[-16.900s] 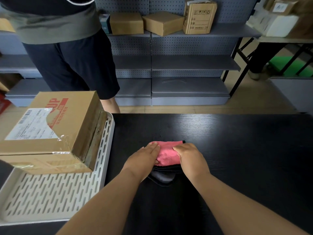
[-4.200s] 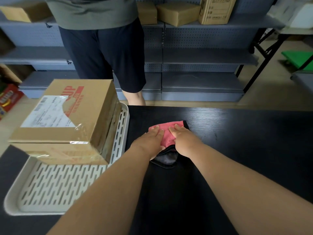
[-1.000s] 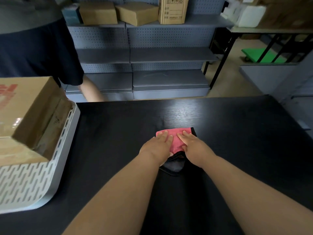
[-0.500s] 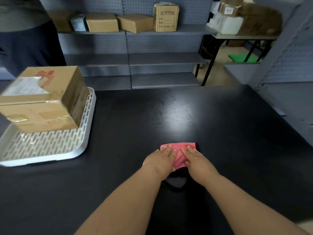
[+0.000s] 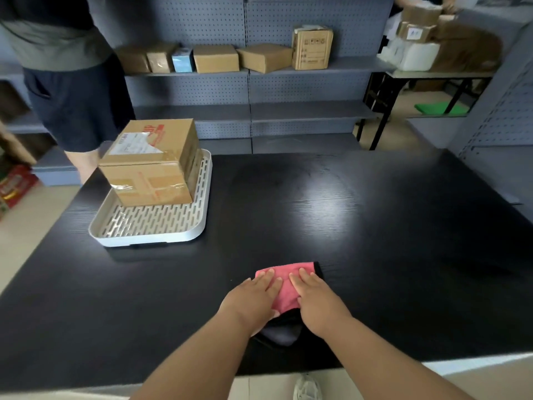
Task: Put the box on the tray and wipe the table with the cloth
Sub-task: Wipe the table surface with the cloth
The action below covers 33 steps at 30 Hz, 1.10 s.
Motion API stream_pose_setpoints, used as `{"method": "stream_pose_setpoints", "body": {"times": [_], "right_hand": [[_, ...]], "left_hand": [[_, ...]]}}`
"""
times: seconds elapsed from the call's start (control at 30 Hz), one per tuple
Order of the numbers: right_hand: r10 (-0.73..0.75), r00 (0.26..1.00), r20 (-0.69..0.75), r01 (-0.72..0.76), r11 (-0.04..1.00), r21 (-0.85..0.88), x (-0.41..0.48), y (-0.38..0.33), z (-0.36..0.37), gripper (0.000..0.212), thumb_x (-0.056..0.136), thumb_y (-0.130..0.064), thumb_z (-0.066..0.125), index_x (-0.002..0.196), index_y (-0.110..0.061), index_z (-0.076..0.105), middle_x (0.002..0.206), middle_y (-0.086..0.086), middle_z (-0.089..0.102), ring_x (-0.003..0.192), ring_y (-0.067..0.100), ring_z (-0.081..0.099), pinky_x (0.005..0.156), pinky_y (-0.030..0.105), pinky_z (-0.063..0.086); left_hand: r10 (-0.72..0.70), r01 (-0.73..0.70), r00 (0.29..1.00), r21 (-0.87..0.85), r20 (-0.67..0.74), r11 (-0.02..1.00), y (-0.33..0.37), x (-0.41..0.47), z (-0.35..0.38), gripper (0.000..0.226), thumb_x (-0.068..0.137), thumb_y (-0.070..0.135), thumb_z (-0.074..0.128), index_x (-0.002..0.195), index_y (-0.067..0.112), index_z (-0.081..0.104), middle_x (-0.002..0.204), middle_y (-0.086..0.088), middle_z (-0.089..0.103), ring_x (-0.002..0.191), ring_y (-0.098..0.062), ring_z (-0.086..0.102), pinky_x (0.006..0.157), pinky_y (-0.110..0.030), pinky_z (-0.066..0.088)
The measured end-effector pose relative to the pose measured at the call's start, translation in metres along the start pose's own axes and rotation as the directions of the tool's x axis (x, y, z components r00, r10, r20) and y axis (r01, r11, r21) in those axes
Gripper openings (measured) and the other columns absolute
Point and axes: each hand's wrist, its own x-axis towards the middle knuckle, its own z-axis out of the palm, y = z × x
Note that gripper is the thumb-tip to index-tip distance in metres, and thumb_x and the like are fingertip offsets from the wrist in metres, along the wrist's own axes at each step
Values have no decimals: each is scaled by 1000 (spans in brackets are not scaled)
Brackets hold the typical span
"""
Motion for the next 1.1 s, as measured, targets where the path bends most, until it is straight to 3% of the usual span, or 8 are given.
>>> {"method": "stream_pose_setpoints", "body": {"times": [0.53, 1.1], "right_hand": [[-92, 994, 51, 94, 995, -44, 48, -30, -11, 60, 100, -9, 32, 151, -22, 2, 161, -3, -5, 148, 17, -2, 121, 31, 8], [-154, 984, 91, 158, 987, -34, 207, -28, -84, 62, 99, -8, 34, 151, -23, 3, 161, -4, -6, 148, 15, -4, 121, 33, 11]], "left_hand": [[-64, 64, 997, -27, 31, 998, -49, 9, -16, 72, 99, 39, 41, 152, 18, -3, 161, -2, -9, 149, -18, 1, 120, -31, 10], [-216, 220, 974, -44, 70, 975, -131, 138, -86, 74, 98, 39, 43, 152, 18, -2, 161, -3, -9, 149, -20, 4, 119, -38, 20]]}}
